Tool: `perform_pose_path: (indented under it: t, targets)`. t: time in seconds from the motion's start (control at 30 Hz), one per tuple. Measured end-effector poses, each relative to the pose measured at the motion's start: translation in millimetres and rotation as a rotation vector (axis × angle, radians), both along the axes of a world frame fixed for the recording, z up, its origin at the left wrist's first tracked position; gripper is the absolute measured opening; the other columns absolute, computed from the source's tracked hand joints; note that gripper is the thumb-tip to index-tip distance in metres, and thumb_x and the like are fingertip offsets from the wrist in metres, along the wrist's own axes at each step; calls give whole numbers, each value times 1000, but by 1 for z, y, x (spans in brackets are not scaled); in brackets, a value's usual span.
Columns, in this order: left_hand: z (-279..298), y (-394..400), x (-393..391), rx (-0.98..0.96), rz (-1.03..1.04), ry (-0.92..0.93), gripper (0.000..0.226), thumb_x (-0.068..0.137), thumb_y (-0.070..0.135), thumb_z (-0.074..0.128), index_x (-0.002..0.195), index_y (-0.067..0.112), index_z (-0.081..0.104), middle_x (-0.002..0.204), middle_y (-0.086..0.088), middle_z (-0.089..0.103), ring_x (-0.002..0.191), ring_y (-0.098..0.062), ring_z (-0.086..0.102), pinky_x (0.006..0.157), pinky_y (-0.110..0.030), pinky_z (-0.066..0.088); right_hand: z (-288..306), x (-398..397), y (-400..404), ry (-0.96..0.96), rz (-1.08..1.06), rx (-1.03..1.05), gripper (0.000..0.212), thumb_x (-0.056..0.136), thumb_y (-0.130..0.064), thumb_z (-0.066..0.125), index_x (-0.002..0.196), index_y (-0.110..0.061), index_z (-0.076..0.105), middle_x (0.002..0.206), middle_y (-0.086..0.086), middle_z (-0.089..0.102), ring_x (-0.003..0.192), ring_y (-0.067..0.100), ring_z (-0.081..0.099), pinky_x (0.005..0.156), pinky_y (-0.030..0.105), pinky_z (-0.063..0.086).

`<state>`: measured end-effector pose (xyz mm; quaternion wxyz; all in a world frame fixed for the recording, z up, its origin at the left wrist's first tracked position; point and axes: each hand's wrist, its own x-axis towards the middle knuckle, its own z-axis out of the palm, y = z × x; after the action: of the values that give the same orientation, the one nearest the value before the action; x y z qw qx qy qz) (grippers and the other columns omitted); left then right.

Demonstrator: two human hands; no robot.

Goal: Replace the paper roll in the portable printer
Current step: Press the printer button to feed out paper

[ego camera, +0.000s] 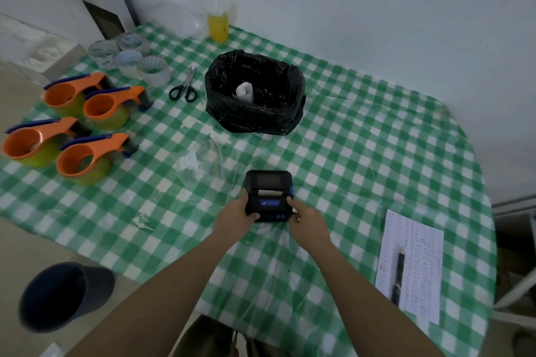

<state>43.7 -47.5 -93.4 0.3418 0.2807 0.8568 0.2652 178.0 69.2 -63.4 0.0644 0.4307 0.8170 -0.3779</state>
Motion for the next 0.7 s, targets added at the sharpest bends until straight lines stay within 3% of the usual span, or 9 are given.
perform_pose_path:
  t: [0.13, 0.3, 0.7]
  targets:
    - [1, -1, -2, -16, -24, 10, 72, 87, 24, 60, 147, 13, 21, 123, -13, 64, 109, -29, 61, 88, -39, 51, 0, 0, -2, -9, 8, -3, 46, 94, -11, 42, 137, -28, 41, 111, 20, 66, 92, 33, 64, 76, 40, 54]
    - [0, -2, -2, -26, -34, 22, 72, 87, 25, 60, 146, 12, 21, 121, -14, 64, 107, -29, 62, 86, -39, 52, 0, 2, -1, 9, -18, -13, 46, 93, -9, 43, 135, -27, 44, 106, 20, 67, 86, 32, 64, 74, 37, 53]
    - [0, -1, -5, -20, -45, 11, 72, 87, 24, 61, 146, 9, 23, 121, -16, 63, 108, -29, 61, 90, -41, 51, -6, 1, 1, 53, -33, -32, 45, 91, -8, 46, 133, -25, 48, 110, 16, 68, 97, 29, 64, 79, 38, 55]
